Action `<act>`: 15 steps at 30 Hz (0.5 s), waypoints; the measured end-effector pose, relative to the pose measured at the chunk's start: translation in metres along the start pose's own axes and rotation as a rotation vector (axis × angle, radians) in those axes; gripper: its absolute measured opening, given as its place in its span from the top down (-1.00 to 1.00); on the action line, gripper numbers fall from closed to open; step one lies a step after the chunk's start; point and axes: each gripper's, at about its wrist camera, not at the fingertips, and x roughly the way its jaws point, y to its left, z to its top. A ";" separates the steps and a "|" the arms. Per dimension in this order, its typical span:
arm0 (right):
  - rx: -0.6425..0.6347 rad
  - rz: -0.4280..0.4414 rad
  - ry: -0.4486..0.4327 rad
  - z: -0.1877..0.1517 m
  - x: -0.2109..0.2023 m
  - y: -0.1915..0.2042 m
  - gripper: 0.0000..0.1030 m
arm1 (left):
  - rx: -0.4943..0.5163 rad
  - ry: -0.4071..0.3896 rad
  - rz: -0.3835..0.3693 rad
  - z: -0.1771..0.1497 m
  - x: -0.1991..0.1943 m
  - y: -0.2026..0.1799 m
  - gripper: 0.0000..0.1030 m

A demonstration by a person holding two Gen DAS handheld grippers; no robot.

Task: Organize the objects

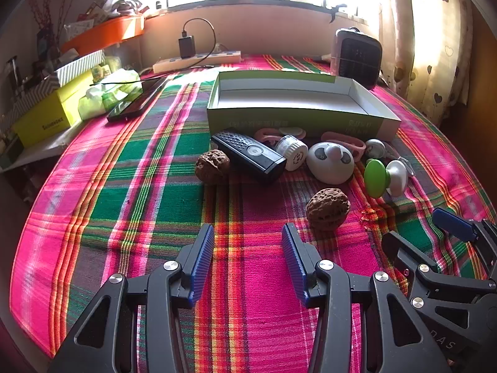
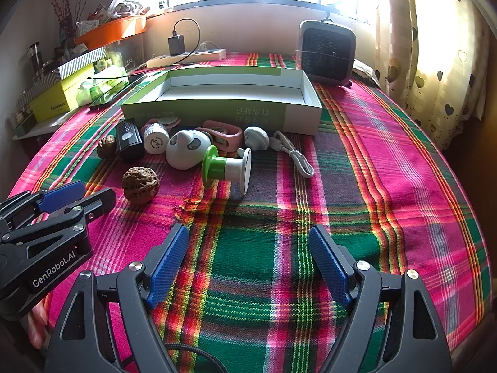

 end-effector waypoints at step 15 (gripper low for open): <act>0.000 0.000 -0.003 -0.001 0.000 0.002 -0.55 | 0.001 0.001 0.001 0.000 0.000 0.000 0.16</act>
